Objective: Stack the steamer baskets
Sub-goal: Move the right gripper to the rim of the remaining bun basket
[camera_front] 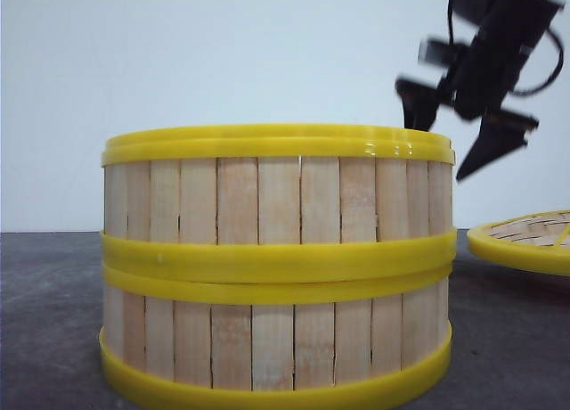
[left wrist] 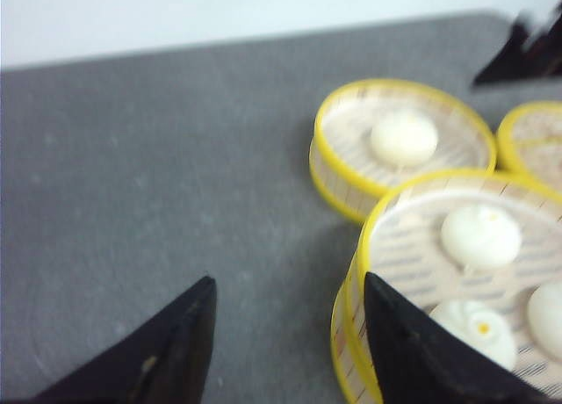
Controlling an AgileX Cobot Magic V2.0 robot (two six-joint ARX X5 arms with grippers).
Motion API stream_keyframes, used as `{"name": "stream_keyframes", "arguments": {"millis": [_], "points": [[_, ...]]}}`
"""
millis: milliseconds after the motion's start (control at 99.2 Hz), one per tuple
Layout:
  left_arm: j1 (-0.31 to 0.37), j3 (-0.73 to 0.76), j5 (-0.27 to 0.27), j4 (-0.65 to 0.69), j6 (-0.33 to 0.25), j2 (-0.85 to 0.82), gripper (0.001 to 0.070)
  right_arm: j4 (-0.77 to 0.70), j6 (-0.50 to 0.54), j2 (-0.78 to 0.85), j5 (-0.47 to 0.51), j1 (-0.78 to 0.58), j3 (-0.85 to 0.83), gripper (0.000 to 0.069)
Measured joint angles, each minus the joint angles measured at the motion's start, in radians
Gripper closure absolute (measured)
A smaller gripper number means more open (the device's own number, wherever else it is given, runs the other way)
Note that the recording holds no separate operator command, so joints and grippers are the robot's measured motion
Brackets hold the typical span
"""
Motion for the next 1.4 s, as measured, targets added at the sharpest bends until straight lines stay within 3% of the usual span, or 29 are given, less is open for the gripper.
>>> {"name": "stream_keyframes", "arguments": {"millis": [182,272,706,1099,1402], "points": [[-0.001,0.0,0.0,-0.042,-0.021,-0.121,0.039,0.046,0.0,0.092,0.009,-0.002,0.0,0.0209],[-0.001,0.0,0.0,-0.058,-0.025,-0.154,0.039,0.061,0.001,0.119,0.031,0.002,0.0,0.0249],[-0.001,0.0,0.0,-0.095,-0.035,-0.187,0.039,0.116,0.038,0.159,0.069,0.018,0.0,0.0638],[-0.001,0.0,0.0,-0.1,-0.035,-0.187,0.039,0.182,0.152,0.165,0.07,0.038,0.021,0.0655],[-0.001,0.0,0.0,-0.125,-0.034,-0.187,0.039,-0.05,0.137,0.159,0.07,0.031,0.286,0.0655]]}}
